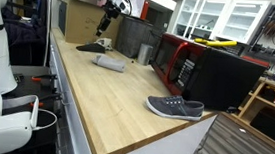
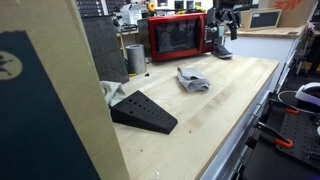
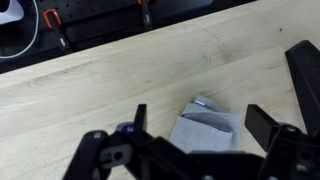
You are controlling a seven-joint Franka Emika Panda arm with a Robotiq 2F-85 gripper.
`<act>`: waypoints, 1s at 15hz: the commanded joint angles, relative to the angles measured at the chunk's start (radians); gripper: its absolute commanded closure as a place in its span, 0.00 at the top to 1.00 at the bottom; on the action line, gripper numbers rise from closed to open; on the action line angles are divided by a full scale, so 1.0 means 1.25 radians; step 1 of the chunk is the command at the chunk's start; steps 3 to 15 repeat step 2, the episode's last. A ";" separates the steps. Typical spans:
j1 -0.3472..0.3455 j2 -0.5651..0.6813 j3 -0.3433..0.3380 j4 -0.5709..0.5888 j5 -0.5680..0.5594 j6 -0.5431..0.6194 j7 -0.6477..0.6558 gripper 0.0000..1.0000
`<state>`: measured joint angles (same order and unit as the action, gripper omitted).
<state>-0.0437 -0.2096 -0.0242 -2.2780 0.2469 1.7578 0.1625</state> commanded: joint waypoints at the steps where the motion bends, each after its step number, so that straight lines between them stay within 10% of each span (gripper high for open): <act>1: 0.001 0.001 -0.001 0.001 0.000 -0.001 0.000 1.00; 15: 0.001 0.001 -0.001 0.001 0.000 -0.001 0.000 1.00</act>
